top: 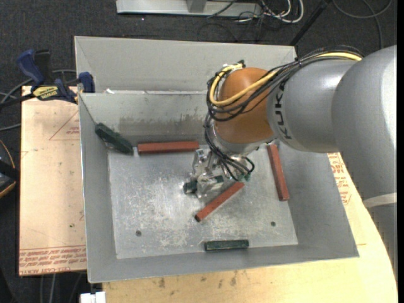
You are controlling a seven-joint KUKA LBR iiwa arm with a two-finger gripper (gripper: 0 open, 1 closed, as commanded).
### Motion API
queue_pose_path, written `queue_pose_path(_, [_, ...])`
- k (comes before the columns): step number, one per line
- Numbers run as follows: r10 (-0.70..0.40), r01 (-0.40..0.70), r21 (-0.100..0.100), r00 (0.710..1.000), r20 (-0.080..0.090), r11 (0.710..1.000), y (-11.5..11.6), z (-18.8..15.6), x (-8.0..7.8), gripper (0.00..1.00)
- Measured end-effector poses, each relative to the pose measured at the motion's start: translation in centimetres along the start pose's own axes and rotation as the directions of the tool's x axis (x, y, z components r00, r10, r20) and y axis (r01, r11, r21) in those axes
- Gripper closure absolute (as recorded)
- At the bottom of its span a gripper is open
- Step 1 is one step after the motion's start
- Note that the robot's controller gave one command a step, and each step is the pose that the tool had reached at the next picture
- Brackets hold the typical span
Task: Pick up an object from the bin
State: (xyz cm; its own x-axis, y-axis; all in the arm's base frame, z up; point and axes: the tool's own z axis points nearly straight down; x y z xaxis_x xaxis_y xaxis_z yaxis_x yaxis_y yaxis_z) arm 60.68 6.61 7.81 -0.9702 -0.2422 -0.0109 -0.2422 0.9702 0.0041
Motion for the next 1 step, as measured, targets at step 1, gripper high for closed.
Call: queue_pose_path(1, [0.000,0.000,0.000,1.000,0.000,1.000,0.00,0.00,0.00,1.00])
